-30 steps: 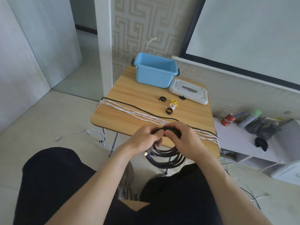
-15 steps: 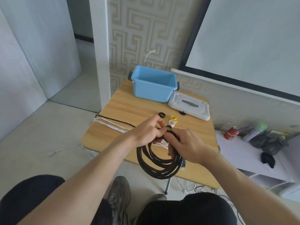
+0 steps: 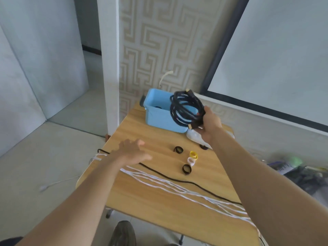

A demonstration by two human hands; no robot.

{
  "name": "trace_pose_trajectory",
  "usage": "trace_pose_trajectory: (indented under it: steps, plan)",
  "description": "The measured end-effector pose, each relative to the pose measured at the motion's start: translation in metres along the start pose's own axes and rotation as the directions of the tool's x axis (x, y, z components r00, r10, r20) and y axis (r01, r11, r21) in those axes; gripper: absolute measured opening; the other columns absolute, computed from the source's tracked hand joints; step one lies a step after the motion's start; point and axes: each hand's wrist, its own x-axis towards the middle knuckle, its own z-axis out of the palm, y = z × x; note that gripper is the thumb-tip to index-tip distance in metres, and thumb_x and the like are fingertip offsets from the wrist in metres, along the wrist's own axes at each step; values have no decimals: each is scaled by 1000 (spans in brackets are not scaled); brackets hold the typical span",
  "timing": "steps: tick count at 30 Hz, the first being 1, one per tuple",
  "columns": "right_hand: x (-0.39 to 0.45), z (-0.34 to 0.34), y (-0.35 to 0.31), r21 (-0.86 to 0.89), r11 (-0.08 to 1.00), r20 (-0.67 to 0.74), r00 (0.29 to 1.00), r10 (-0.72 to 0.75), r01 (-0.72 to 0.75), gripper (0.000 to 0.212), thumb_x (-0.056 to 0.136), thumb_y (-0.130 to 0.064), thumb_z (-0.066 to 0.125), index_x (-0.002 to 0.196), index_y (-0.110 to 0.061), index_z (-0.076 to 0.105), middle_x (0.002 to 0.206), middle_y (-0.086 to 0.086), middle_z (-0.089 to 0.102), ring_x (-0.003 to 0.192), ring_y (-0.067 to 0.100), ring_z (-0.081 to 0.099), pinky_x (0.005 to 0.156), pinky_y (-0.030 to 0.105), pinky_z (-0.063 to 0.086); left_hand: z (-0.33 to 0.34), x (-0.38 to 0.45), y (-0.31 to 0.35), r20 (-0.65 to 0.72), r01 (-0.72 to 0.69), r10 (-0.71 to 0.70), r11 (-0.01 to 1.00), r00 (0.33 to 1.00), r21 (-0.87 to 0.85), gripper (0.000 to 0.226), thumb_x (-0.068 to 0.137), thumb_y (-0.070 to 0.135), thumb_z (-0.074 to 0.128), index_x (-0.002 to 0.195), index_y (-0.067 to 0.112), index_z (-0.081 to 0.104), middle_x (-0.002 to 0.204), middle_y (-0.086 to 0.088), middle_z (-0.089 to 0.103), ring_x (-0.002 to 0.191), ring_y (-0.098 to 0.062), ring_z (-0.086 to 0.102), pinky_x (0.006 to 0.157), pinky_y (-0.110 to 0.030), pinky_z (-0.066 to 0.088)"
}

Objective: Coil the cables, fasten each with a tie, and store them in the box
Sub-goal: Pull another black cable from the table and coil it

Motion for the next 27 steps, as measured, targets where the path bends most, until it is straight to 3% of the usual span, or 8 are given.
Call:
trace_pose_trajectory:
  steps: [2,4,9,12,16,22,25,27]
  plan:
    - [25,20,-13,-27,998,-44,998,55,-56,23,99,-31,46,83,-18,57,77,1,57,64,15,49,62,29,41,0,8,-1,120,49,-62,993,991,107,91,82,55,70,156,40,18,167,-7,-3,153,-35,-6,119,-62,15]
    - [46,37,-21,-65,987,-74,987,141,-146,20,96,-28,46,79,-20,52,72,-1,42,59,12,33,55,26,31,6,18,0,197,66,-116,968,973,243,101,81,61,70,158,41,8,166,-10,-16,152,-37,-14,120,-63,10]
    - [77,69,-27,156,939,39,952,304,-307,24,101,-15,48,79,-12,57,67,2,50,52,10,41,34,15,41,18,36,-2,285,69,-181,929,941,364,113,75,72,66,158,37,-1,160,-19,-32,146,-46,-27,116,-70,8]
    - [90,81,-26,283,907,71,950,304,-312,25,105,-8,40,92,-2,60,77,12,57,56,14,48,42,29,56,19,39,-7,295,62,-177,931,939,360,110,76,73,64,158,37,1,159,-19,-33,146,-47,-27,116,-71,9]
    - [97,89,-23,292,904,98,950,297,-313,19,105,0,39,108,4,57,90,19,61,71,23,63,73,39,63,13,36,-7,308,59,-163,945,937,321,104,80,72,60,158,38,0,158,-18,-36,145,-45,-31,117,-69,7]
    - [99,93,-13,21,951,44,951,307,-308,18,102,11,39,108,0,52,84,13,61,66,18,66,44,28,58,11,36,-11,332,37,-150,945,931,324,105,83,72,58,158,39,-7,156,-17,-39,144,-43,-33,117,-70,2]
    - [104,88,-17,-312,903,11,949,314,-295,15,101,6,45,111,-2,52,74,11,64,46,15,65,42,25,56,11,36,-12,353,30,-156,941,923,336,105,83,74,56,157,41,-10,156,-17,-40,144,-42,-34,116,-71,0]
    - [108,82,-23,-612,767,-55,978,202,-193,11,96,1,52,102,-1,61,58,10,66,33,15,59,35,22,50,11,37,-12,357,29,-160,938,920,345,105,82,75,56,156,41,-12,155,-17,-41,144,-42,-34,115,-72,-1]
